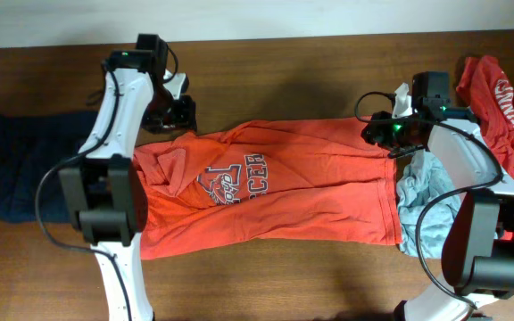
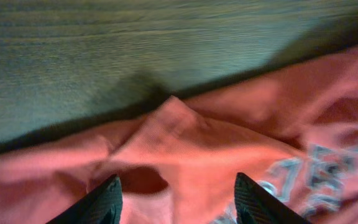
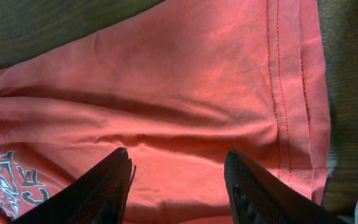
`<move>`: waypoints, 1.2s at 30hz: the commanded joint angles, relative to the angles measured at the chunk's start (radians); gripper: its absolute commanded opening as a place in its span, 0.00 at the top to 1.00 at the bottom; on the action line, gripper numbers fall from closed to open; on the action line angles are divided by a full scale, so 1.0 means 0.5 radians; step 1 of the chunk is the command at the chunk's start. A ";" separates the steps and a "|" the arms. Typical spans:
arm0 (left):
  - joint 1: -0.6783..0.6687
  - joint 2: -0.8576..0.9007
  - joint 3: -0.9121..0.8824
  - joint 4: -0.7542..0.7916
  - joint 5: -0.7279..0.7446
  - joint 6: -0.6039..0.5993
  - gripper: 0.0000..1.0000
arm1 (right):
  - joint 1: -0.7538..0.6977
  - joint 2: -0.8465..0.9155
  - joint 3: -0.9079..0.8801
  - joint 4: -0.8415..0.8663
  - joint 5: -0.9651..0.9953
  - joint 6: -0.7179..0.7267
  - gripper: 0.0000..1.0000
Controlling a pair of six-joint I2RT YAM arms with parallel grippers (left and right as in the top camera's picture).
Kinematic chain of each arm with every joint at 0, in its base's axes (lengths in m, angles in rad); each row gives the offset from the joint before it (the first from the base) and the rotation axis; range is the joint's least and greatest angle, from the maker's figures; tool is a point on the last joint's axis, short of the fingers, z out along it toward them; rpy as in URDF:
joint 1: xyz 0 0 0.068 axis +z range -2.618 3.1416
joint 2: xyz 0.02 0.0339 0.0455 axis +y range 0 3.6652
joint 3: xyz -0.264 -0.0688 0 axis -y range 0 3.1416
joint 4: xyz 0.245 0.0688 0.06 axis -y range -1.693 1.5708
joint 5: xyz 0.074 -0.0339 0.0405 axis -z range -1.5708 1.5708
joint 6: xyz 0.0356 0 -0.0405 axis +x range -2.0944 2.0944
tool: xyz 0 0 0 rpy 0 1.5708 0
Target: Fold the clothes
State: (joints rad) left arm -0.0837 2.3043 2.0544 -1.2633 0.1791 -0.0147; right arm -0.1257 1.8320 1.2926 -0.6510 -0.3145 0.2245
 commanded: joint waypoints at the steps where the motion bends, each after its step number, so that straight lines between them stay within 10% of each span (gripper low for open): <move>1: 0.018 0.106 0.007 0.048 -0.144 0.019 0.43 | -0.011 0.015 0.026 -0.007 0.017 -0.015 0.48; 18: 0.002 0.214 -0.027 0.089 -0.128 0.063 0.57 | -0.011 0.015 0.026 -0.010 0.017 -0.015 0.48; 24: 0.002 0.253 -0.016 0.087 -0.128 0.062 0.99 | -0.011 0.015 0.026 -0.015 0.018 -0.015 0.48; 36: -0.037 0.241 0.697 -0.688 -0.074 0.061 0.99 | -0.011 0.015 0.026 -0.011 0.018 -0.015 0.48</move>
State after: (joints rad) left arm -0.0841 2.4290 2.3058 -1.5379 0.1230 0.0078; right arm -0.1257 1.8320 1.2926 -0.6582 -0.3149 0.2241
